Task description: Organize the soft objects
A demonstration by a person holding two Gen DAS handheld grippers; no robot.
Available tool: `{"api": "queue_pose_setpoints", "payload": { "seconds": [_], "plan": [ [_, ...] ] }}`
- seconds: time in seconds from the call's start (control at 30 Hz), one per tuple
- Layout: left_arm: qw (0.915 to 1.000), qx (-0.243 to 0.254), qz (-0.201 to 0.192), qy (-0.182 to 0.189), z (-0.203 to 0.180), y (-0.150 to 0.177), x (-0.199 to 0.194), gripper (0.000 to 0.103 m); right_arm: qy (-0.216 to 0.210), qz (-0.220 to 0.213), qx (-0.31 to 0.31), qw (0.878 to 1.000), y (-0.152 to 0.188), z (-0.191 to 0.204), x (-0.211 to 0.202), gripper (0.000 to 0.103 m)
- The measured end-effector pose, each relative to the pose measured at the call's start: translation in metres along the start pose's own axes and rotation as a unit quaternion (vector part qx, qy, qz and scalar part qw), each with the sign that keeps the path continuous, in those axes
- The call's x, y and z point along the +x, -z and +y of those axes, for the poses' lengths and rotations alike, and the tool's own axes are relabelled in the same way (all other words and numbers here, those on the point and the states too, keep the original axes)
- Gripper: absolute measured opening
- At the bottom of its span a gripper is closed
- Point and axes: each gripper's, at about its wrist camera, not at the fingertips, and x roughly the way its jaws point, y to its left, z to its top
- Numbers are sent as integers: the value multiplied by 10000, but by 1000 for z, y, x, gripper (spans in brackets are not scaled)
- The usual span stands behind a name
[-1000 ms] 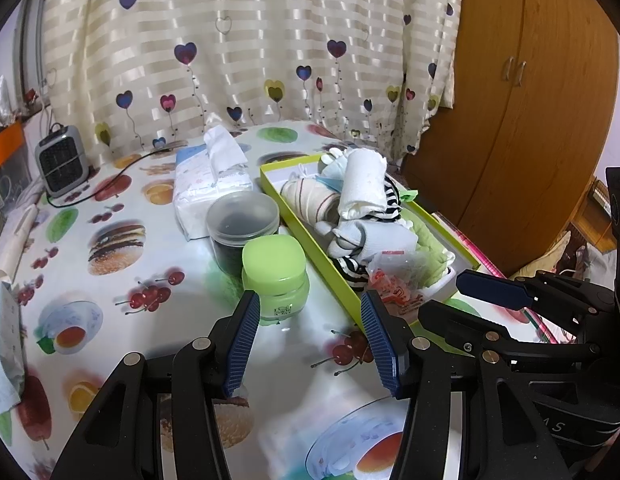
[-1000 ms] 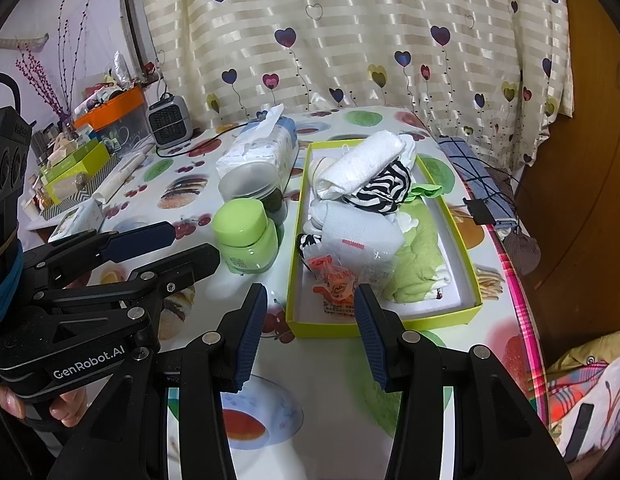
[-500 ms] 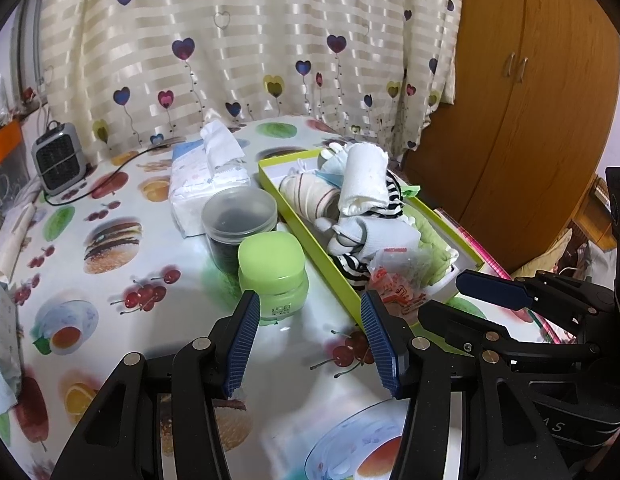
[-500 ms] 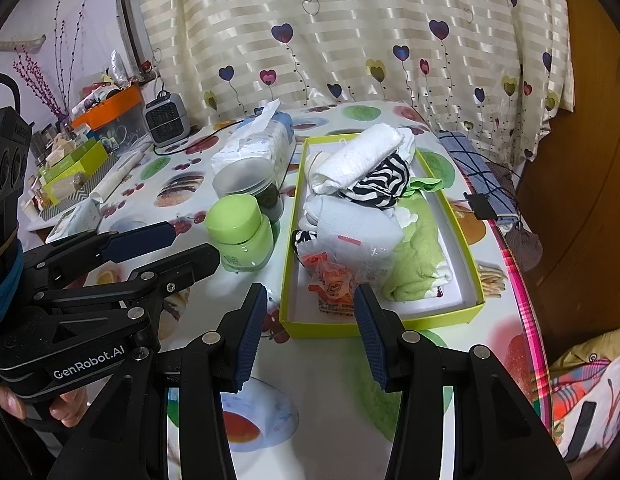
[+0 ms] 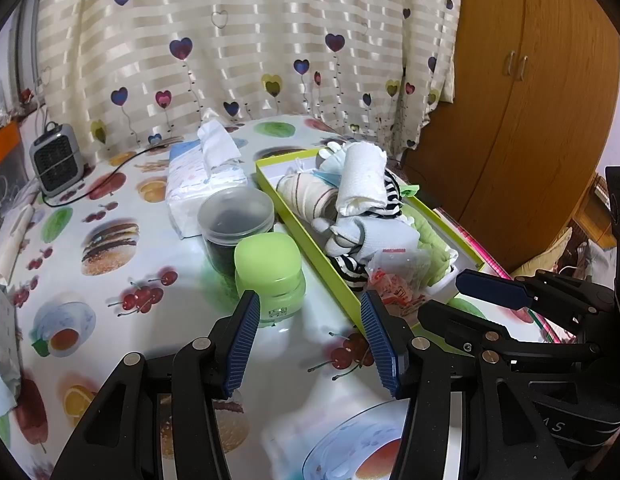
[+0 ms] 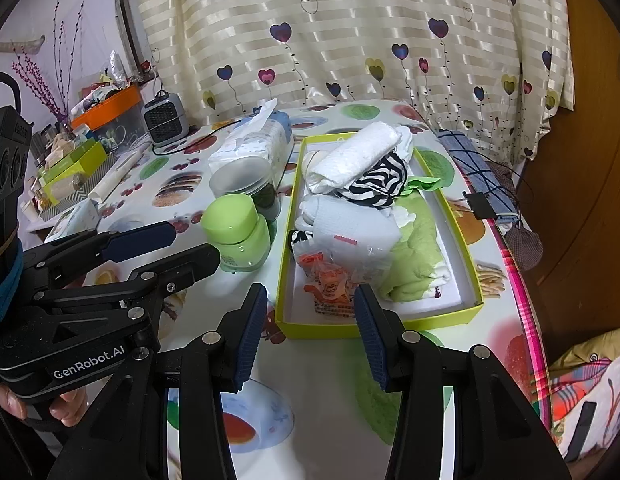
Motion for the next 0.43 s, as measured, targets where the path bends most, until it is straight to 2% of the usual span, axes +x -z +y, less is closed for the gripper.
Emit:
{"api": "queue_pose_setpoints", "payload": {
  "seconds": [0.43],
  "plan": [
    [10000, 8, -37, 22, -1, 8, 1, 49, 1, -2, -3, 10000, 0, -1, 0, 47]
  ]
}}
